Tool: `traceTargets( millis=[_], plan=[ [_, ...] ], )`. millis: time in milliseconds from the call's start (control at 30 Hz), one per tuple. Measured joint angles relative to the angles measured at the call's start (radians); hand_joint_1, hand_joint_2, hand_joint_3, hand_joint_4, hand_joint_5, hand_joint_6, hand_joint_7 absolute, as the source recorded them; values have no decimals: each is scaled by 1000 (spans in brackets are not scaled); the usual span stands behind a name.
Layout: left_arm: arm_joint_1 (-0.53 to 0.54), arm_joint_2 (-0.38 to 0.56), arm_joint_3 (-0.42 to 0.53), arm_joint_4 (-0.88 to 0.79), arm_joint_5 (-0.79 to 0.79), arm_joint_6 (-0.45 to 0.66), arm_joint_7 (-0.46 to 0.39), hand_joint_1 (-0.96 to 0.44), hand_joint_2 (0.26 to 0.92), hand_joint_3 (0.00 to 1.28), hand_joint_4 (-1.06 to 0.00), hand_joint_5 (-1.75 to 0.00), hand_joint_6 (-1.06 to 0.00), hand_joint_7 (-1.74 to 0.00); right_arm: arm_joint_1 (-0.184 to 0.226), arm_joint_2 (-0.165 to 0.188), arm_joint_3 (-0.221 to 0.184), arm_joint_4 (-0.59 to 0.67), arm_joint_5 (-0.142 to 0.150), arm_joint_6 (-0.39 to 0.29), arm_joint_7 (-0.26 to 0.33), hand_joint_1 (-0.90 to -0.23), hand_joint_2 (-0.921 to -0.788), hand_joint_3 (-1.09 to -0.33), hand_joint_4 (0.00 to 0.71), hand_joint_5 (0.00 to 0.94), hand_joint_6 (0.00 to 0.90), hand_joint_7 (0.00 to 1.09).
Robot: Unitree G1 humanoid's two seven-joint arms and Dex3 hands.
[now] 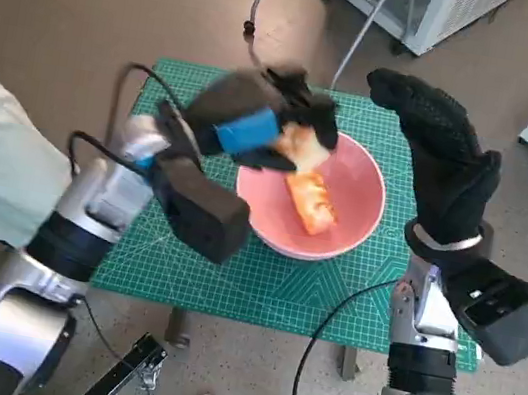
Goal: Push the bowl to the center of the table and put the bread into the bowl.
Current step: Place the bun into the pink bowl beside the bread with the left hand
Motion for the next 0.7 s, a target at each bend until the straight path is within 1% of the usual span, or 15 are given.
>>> traceTargets(
  millis=[33,67,100,133,233,300,400,600,667,700],
  plan=[
    [0,-1,-3,1,0,21,-24,-141,879,246,-330,-818,-325,-1166,0,0,0,-2,0,0,0,-696,-921,-776,305,38,-1,923],
    [0,-2,-6,1,-1,45,-51,-132,869,233,-314,-702,-299,-1051,1,0,-1,-4,0,1,0,-697,-921,-776,305,38,-1,923],
    [1,-2,-7,1,-1,71,-79,-118,862,198,-307,-504,-271,-867,1,0,-1,-6,0,1,0,-697,-921,-776,305,38,-1,923],
    [2,-1,-8,0,-2,94,-102,-126,854,166,-264,-346,-219,-726,1,-1,-1,-9,0,2,0,-698,-921,-776,305,39,-1,924],
    [6,-1,-7,-15,-12,183,-178,-150,845,111,-209,-133,-153,-538,3,-2,-3,-15,0,3,0,-696,-921,-775,305,39,1,927],
    [13,2,-6,-36,-13,231,-212,-172,846,95,-191,-77,-138,-490,3,-2,-4,-17,-1,3,-1,-694,-921,-775,305,39,1,928],
    [31,7,5,-81,-15,267,-228,-213,849,80,-171,-31,-125,-451,3,-2,-4,-17,-2,3,-2,-692,-921,-774,306,40,2,930],
    [61,13,52,-122,-69,240,-221,-295,863,65,-157,-7,-107,-432,3,1,-4,-17,-4,1,-10,-691,-921,-774,306,41,2,930],
    [69,13,74,-125,-95,226,-214,-313,871,63,-159,-7,-112,-437,3,2,-4,-17,-4,1,-14,-690,-921,-774,306,41,2,930],
    [72,13,86,-125,-109,218,-211,-326,880,63,-181,-17,-134,-450,3,2,-4,-18,-5,0,-17,-691,-921,-774,305,41,2,930]
  ],
)
